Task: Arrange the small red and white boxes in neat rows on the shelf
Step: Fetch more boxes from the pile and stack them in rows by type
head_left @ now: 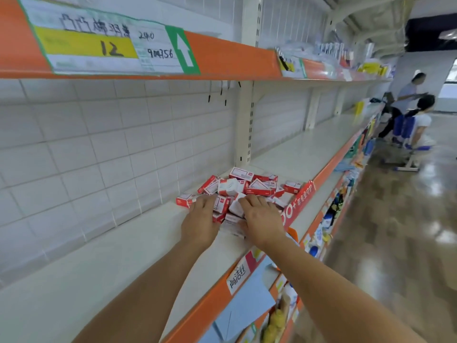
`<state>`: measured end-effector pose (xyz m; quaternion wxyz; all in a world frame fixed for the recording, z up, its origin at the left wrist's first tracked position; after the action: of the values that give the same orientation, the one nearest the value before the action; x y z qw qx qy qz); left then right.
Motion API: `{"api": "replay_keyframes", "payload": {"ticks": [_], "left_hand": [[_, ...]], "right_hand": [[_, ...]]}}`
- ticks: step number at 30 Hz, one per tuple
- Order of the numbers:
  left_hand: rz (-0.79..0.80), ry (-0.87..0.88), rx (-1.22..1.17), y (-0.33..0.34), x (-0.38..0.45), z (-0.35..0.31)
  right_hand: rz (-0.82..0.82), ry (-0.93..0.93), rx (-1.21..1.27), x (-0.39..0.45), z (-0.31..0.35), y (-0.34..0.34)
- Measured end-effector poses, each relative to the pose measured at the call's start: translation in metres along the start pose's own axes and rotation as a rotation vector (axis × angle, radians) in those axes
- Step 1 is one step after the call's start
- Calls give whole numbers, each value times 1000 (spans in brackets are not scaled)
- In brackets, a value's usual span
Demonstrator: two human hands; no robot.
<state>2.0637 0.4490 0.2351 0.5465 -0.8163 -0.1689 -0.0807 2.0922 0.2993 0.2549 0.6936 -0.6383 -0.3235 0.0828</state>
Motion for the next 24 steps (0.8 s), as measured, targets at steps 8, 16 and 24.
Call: {"api": "replay_keyframes", "payload": {"ticks": [8, 16, 24], "left_hand": [[-23, 40, 17, 10, 28, 0], [-102, -5, 7, -1, 20, -1], [-112, -173, 70, -22, -45, 13]], "right_hand": [[-44, 47, -48, 28, 4, 13], [-81, -6, 34, 31, -1, 10], [40, -203, 238, 11, 29, 9]]}}
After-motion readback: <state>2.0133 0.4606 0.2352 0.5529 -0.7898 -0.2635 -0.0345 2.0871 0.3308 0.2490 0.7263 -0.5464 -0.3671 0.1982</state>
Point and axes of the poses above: each hand's wrist, its own x-axis towards the middle knuckle, its own y-axis out of the palm, z = x × y, the point moved 3 cm from there along x, towards the middle knuckle, and after that the axes turned 3 degrees about z, right-handed, at the moved point
